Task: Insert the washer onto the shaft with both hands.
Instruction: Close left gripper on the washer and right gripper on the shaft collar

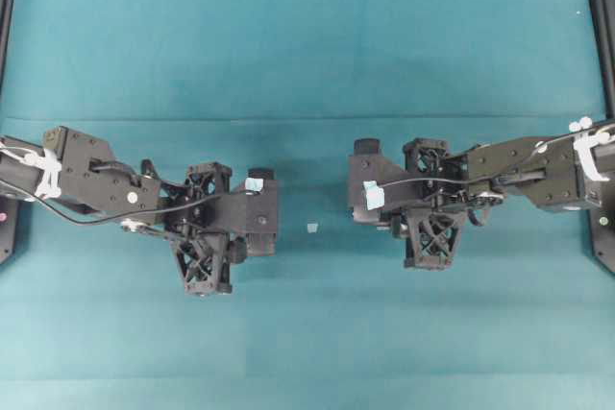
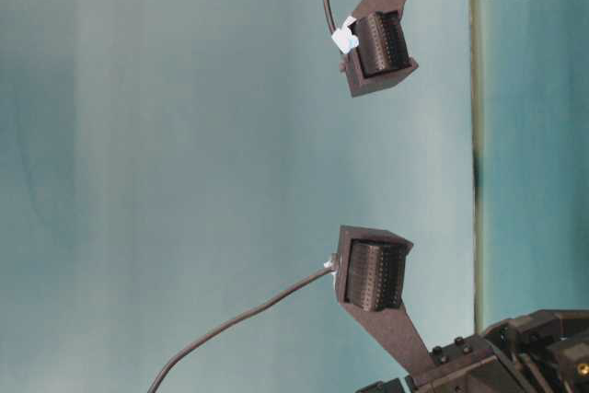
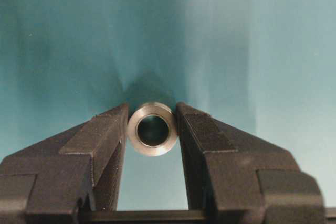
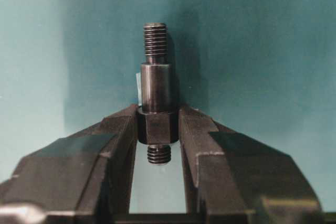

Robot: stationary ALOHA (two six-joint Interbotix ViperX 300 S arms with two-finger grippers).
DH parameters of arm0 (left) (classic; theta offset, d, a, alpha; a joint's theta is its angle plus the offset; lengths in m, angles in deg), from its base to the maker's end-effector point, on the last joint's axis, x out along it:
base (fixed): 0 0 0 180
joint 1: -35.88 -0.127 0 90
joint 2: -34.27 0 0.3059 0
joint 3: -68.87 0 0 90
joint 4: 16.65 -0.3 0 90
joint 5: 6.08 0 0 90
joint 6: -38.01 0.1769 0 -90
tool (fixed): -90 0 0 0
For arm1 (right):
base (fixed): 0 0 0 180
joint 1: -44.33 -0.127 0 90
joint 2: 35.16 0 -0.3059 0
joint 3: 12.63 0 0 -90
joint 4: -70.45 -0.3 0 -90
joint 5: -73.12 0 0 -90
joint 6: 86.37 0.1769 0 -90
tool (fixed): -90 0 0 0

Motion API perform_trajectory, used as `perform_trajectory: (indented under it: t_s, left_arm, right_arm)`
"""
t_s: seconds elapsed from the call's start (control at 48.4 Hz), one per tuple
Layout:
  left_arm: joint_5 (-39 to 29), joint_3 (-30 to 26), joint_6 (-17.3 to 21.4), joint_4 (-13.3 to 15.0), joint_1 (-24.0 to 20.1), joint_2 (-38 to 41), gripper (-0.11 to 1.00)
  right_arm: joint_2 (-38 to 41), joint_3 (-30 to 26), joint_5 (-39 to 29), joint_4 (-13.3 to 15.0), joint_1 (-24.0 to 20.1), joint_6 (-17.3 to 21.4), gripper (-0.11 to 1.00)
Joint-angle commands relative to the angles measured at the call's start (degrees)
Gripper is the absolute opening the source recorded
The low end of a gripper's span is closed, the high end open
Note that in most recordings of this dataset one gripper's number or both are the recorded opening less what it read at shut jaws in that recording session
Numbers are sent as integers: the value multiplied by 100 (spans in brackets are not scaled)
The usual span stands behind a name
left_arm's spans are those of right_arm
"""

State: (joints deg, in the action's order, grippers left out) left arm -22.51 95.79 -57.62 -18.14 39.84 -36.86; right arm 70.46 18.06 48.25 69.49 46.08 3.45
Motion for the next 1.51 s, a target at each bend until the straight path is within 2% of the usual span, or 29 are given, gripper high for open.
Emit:
perform_trajectory:
  t_s: [0.0,0.558,0.889,1.158,1.488]
  left_arm:
    - [9,-44,-9,18,44,-53,37]
    - [26,-53,0,18,35,-475,37]
    - [536,185,53,18,35,-703,37]
    - [1178,519,53,18,35,-888,37]
    - [2716,800,62,18,35,-1028,37]
  right_arm:
    - [9,-18,35,18,88,-70,0]
    - [-387,0,123,26,88,-26,0]
    - [-598,35,439,18,-9,-26,0]
    - [-765,316,1099,-44,-237,79,0]
    - [-949,659,1995,-88,-431,475,0]
